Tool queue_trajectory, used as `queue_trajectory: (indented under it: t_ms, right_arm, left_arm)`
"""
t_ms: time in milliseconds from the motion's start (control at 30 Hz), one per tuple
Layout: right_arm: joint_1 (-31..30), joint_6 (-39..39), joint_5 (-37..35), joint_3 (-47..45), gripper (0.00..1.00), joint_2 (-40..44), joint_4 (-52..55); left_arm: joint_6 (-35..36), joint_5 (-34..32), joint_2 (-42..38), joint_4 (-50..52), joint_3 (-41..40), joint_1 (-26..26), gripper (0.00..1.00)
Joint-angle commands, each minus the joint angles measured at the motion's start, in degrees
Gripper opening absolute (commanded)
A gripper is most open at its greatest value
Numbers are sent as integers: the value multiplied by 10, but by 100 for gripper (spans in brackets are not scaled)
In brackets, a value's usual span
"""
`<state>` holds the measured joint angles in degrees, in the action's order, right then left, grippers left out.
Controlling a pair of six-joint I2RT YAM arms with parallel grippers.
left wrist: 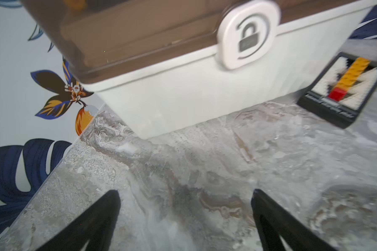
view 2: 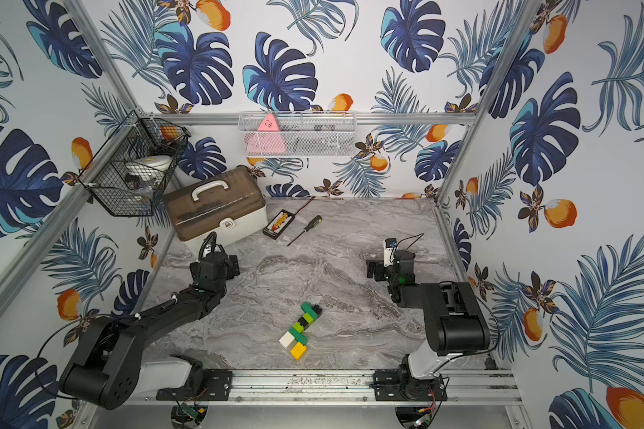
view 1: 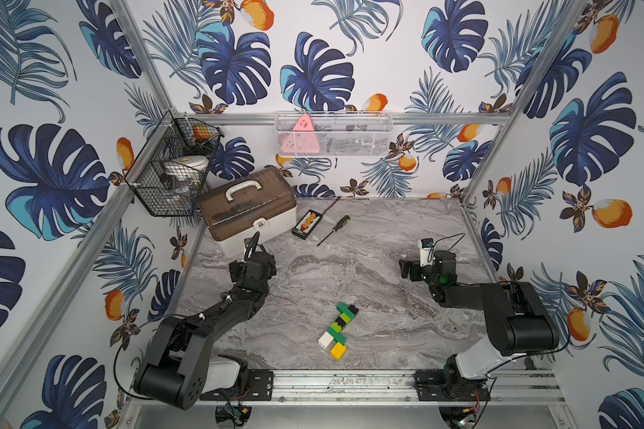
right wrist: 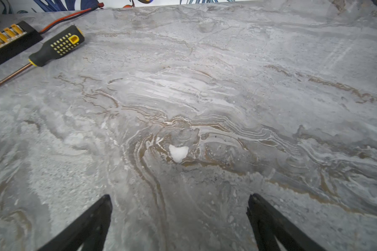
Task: Assemble a giraffe with lego
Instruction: Reset both arms
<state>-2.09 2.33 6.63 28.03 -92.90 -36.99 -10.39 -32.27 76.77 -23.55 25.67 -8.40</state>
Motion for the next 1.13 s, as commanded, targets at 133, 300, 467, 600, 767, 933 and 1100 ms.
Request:
queue_trajectory:
  t_ms: [133,300,467,600,767,933,1100]
  right_arm:
    - [2,-23,-39,-29,100,-19,-130]
    - [1,-23,-46,-30,100,-24,-143]
    - [-1,-21,-46,-34,100,-19,-143]
    - [-3,-21,-52,-29,100,-13,-123]
    - [-4,-20,-54,-30,100,-17,-132]
    - [-5,-20,-57,-27,100,-21,-131]
    - [-5,-20,-56,-32,100,-22,-145]
  left_arm:
    - [57,79,138,-251,-15,26,99]
    - [74,123,163,-315,-40,22,99]
    - [75,125,171,-340,-48,25,99]
    - [75,124,166,-335,-50,25,99]
    - [76,122,169,-343,-50,25,99]
    - [76,123,169,-341,-51,25,99]
    - [75,123,168,-337,-51,25,99]
